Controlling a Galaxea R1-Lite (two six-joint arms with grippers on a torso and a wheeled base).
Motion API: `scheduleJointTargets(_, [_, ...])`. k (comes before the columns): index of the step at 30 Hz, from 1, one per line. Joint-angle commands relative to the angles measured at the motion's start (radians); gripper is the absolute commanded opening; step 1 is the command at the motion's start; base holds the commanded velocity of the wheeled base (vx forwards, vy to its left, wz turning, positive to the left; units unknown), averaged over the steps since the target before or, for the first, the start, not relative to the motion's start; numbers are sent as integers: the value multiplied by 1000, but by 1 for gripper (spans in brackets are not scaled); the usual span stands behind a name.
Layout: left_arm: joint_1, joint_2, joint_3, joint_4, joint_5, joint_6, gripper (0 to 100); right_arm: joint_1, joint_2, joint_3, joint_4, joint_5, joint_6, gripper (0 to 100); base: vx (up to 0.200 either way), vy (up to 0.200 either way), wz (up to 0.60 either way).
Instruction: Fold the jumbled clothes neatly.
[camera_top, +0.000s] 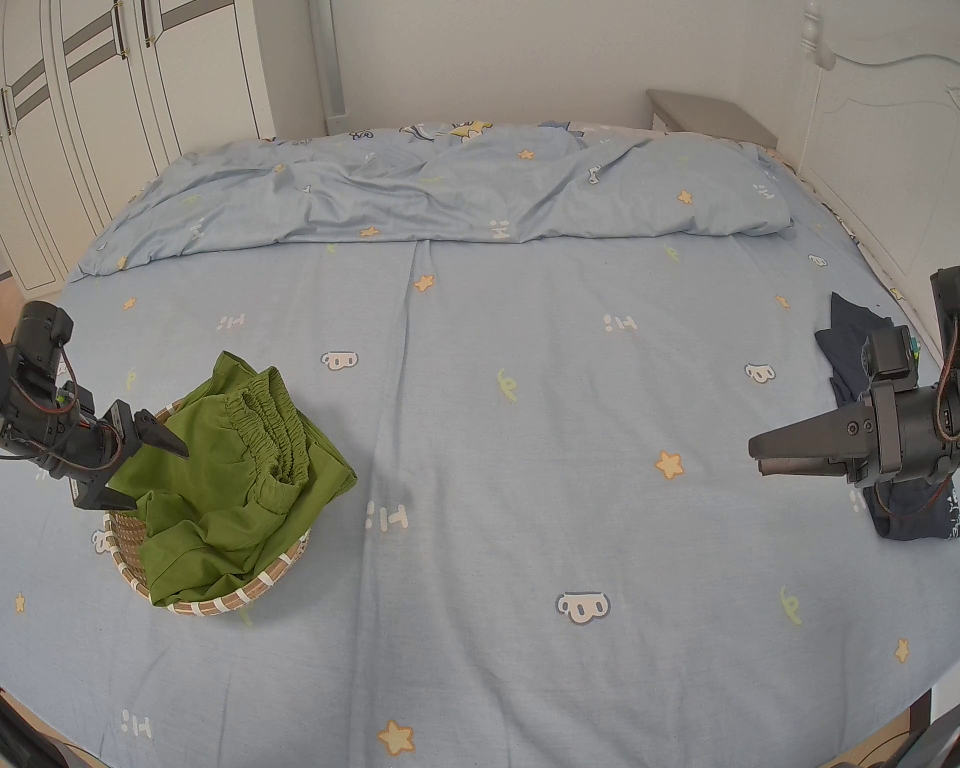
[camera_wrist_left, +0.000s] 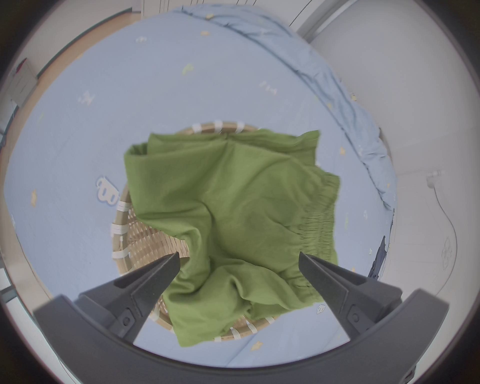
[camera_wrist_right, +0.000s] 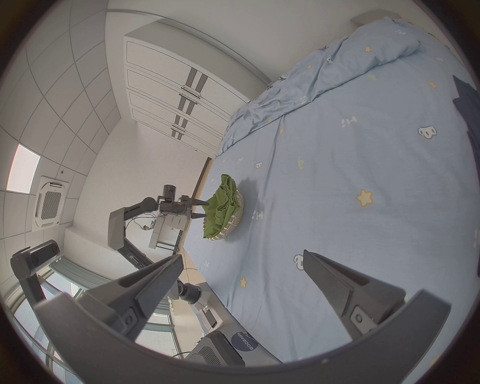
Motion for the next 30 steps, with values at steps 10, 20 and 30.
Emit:
scheduleJointTargets(10, [-296, -684, 329, -140, 249, 16, 100, -58, -382, 317, -5, -40, -237, 100, 0, 0, 0])
scheduleJointTargets(20, [-380, -1315, 625, -62, 463, 59, 100, -59, -870, 570, -29, -44, -165, 100, 0, 0, 0])
scheduleJointTargets(30, [-244, -1583, 838, -73, 434, 90, 100, -59, -1077, 667, -28, -47, -85, 100, 0, 0, 0])
